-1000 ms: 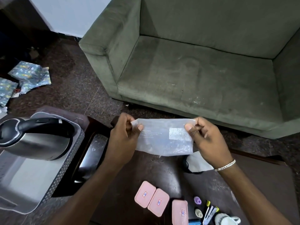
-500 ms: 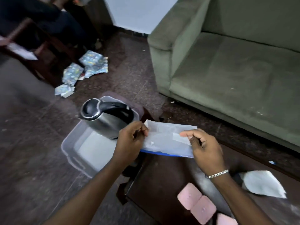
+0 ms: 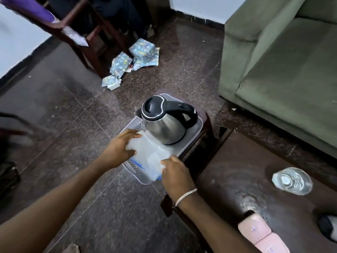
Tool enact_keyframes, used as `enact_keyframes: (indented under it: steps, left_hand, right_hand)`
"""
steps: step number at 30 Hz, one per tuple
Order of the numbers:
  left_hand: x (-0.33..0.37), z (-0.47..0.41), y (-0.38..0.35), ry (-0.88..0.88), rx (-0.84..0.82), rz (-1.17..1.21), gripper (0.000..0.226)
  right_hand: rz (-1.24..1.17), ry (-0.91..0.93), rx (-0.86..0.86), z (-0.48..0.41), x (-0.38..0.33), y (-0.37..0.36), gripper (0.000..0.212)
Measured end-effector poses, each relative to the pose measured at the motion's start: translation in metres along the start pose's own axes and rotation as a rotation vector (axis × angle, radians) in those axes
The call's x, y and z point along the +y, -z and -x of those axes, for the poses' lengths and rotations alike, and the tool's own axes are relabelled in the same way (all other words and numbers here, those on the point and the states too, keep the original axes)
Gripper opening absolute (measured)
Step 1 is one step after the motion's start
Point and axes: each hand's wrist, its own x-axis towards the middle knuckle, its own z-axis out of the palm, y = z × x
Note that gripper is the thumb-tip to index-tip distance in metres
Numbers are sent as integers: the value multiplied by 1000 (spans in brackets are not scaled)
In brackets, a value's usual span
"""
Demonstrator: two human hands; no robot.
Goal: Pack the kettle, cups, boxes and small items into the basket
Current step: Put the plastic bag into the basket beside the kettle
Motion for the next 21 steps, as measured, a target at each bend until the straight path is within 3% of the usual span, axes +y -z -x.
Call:
enact_keyframes:
  steps: [3,8,14,17,19,21]
  left_hand:
    - [-28,-11,-6,-17,-74,-125,72]
    - [-58,-32,-33,-20,-123,-260,80]
    - [-65,-37,-57,-30,-46,-572,56]
    - [-59,-41,-59,-10,-76,-457,46]
    - [-58,-41,-63,-6,-131,-401,55]
    - [-61,-39,-68,0,-193,-405,66]
  right_hand:
    - [170,26,-76,-14,-15,-26,19]
    - [434,-65,-137,-39,-17,-55,28]
    - [601,-74,-236,-40,-15,-75,32]
    - [666,-87,-131,-40,-19,-77,27]
    - [680,-25,-57,-39,-20,-77,23]
    - [706,71,-93,-40,-15,-78,27]
